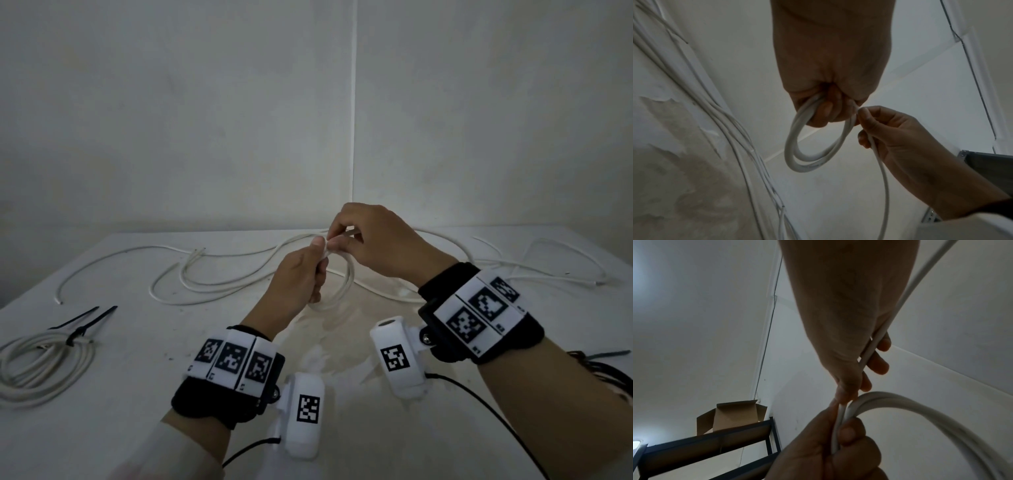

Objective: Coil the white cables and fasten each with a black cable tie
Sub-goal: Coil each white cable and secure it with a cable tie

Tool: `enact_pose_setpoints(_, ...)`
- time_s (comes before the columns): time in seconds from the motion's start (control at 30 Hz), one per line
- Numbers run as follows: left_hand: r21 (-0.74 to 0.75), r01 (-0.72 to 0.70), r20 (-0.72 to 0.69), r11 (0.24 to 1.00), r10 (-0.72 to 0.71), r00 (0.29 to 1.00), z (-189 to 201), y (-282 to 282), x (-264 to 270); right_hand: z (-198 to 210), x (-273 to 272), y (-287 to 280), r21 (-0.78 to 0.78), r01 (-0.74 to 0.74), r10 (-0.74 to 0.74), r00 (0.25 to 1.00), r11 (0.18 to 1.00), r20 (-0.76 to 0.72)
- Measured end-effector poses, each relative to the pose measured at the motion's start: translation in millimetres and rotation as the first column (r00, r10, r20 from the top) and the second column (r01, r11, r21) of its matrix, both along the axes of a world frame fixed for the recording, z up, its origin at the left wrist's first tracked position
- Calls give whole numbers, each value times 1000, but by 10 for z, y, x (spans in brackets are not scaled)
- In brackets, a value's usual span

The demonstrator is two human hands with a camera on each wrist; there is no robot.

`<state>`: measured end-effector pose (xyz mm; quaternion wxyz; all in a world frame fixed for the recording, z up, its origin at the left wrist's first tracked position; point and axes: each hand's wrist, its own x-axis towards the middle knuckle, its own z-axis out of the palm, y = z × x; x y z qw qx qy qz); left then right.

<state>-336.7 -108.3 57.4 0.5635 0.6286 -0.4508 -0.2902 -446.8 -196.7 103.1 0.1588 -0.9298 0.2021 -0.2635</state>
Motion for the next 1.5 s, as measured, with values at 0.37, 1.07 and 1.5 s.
enact_pose_setpoints(0.37, -48, 11, -198, 999, -20, 980, 151, 44, -32, 0, -68, -54, 198, -28, 16, 998, 980, 66)
enact_pose_setpoints(1.07, -102, 105, -247, 989, -128, 960, 228, 73, -26, 31, -180, -48, 200, -43, 25, 996, 979, 91)
enact_pose_setpoints(1.5, -4, 197, -110, 980, -196, 974, 64, 58, 13, -122, -227, -104, -82, 129, -123, 990, 988, 69)
